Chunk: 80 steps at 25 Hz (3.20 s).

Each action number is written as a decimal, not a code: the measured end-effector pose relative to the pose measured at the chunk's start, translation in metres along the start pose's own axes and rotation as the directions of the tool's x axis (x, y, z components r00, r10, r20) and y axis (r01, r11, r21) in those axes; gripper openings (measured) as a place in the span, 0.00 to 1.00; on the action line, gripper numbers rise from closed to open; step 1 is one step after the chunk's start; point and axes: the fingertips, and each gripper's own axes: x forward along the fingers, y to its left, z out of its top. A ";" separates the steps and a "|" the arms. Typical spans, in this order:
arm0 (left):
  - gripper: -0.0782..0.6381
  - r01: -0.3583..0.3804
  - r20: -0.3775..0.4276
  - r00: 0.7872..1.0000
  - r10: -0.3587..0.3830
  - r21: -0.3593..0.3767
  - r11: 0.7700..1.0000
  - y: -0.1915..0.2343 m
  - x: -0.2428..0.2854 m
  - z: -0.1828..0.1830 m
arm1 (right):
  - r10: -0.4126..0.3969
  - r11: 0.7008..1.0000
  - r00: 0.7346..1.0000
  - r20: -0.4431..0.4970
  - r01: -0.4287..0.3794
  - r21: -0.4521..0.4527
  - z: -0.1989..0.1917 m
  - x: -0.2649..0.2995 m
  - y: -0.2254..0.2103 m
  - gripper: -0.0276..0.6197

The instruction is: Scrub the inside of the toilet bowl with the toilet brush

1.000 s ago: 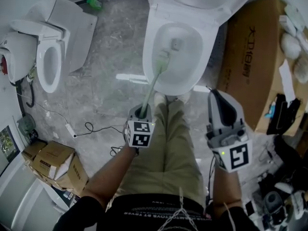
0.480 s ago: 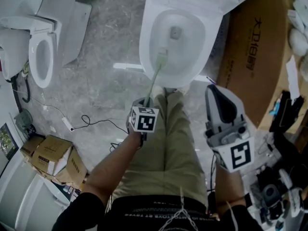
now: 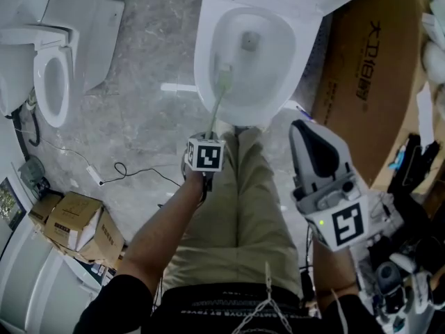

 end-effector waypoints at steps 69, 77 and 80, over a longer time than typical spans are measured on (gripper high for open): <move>0.11 -0.059 0.065 0.997 0.052 0.115 0.992 -0.023 0.063 0.212 | -0.039 0.990 0.999 -0.034 0.044 0.137 -0.018 -0.015 -0.055 0.05; 0.11 -0.031 0.064 0.998 0.019 0.190 0.981 -0.044 0.068 0.209 | -0.060 0.987 0.998 -0.029 0.063 0.148 -0.023 -0.028 -0.059 0.05; 0.11 -0.016 0.056 0.998 0.003 0.228 0.973 -0.053 0.070 0.205 | -0.065 0.986 0.997 -0.029 0.069 0.154 -0.024 -0.032 -0.060 0.05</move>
